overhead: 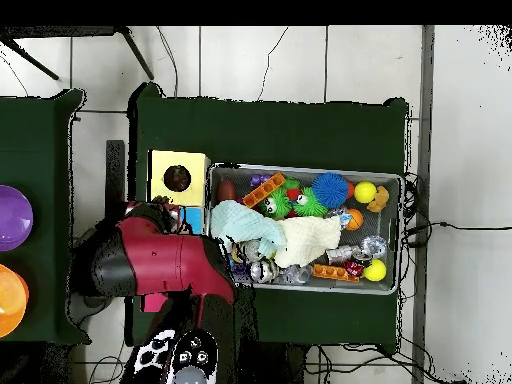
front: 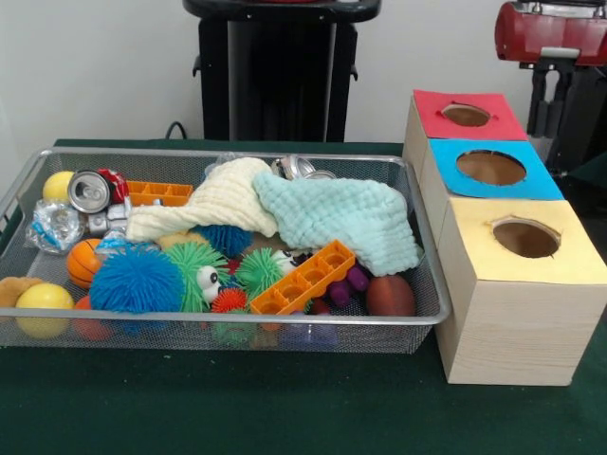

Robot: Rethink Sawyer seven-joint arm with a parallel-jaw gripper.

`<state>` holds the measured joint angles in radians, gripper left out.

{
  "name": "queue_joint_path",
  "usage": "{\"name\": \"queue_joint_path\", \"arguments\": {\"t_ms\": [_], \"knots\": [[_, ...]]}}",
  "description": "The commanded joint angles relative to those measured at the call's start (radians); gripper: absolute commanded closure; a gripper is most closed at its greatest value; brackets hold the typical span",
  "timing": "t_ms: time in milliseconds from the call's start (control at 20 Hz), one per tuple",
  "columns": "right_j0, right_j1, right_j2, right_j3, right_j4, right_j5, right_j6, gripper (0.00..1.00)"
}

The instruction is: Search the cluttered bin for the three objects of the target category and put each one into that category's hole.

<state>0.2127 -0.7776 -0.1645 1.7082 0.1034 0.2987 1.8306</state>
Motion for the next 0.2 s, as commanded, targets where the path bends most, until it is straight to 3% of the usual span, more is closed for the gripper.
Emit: {"name": "queue_joint_path", "arguments": {"t_ms": [50,200], "knots": [[-0.060,-0.021,0.040,0.149,-0.035,0.079,0.091,1.00],[-0.073,-0.019,0.057,0.150,-0.042,0.107,0.065,1.00]]}}
